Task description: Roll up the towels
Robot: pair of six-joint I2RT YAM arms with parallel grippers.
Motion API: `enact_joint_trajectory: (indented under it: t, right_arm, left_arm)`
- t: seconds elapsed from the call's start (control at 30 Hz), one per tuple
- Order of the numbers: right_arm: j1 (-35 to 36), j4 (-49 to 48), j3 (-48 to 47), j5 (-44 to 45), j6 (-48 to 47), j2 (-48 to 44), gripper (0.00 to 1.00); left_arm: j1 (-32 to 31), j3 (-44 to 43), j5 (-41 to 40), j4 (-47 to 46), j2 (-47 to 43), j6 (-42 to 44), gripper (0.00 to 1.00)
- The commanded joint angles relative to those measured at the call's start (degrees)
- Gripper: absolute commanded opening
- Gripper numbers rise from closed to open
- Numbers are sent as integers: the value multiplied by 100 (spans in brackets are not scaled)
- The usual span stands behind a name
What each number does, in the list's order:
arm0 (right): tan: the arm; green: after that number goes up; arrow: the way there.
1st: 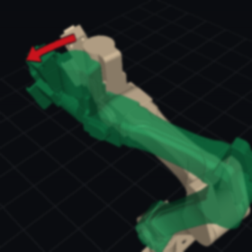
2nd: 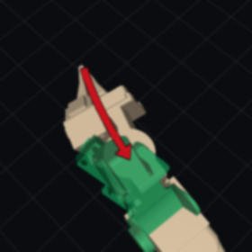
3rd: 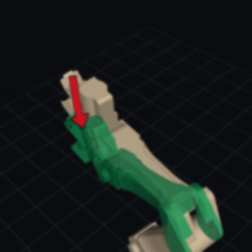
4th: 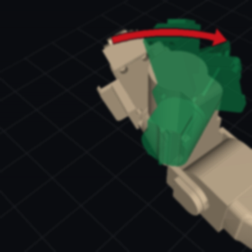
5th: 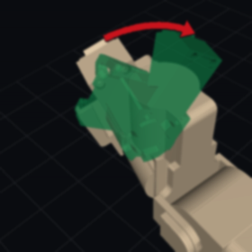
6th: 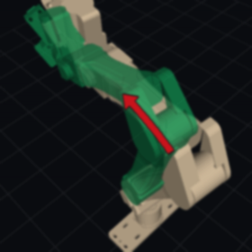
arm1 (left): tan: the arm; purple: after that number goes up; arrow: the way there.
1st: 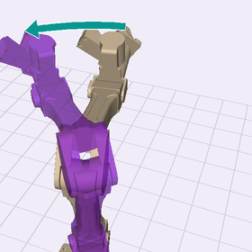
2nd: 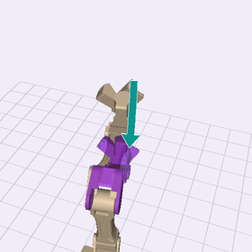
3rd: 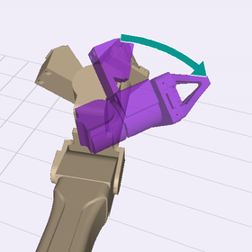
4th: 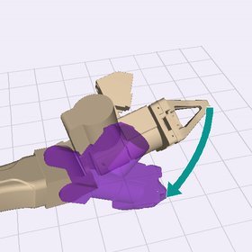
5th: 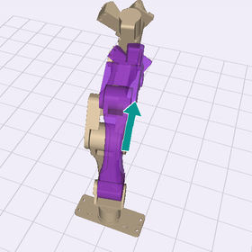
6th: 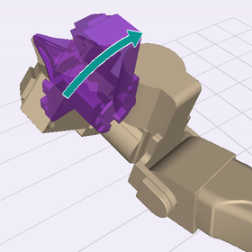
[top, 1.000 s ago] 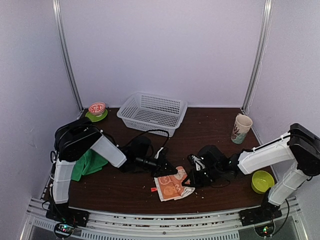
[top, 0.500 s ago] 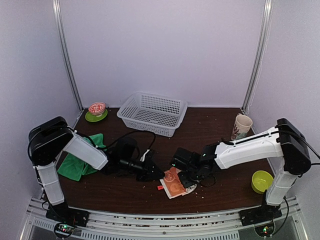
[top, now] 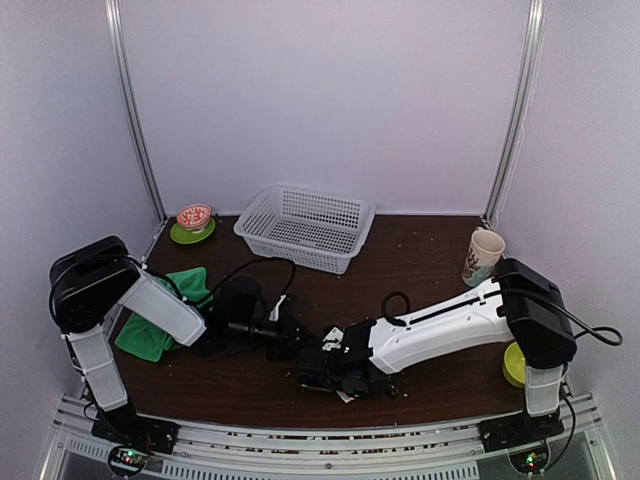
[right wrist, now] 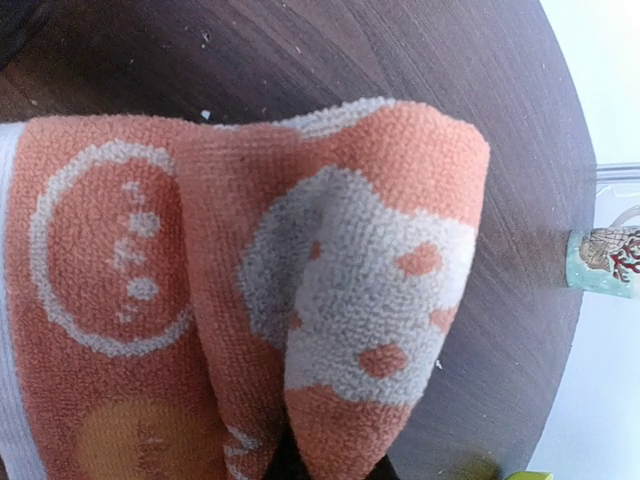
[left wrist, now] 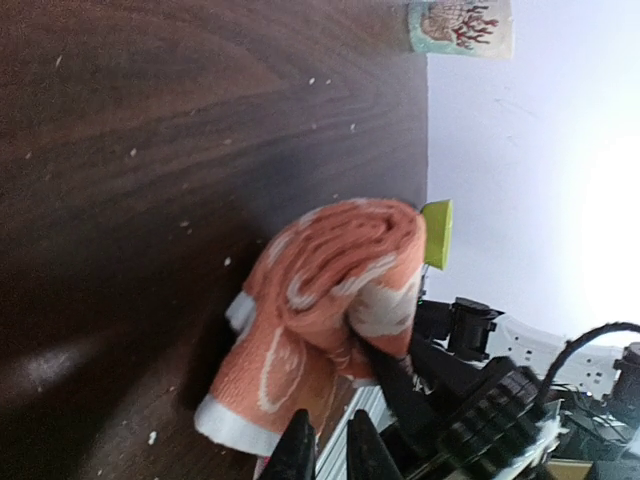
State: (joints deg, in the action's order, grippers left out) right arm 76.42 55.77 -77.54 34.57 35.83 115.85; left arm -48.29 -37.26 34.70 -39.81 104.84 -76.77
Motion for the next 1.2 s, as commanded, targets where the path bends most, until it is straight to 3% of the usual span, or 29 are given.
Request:
enact_joint_trajectory:
  t: [0.0, 0.3, 0.63, 1.07, 1.17]
  right_arm:
    - [149, 439, -72, 502, -57, 256, 0]
    - [333, 207, 177, 720, -154, 247, 0]
    - [551, -180, 347, 840, -772, 300, 0]
    - [892, -244, 348, 1019, -1211, 611, 4]
    - [892, -220, 333, 1016, -1243, 685, 4]
  left_arm:
    - [85, -208, 143, -1450, 405, -552, 13]
    - [42, -796, 882, -3271, 1429, -1537, 13]
    - [-20, -1361, 1476, -3730, 2084, -1942, 13]
    - [-189, -1367, 2012, -2364, 2021, -1097, 10]
    - [-218, -1246, 1935, -1568, 1690, -500, 10]
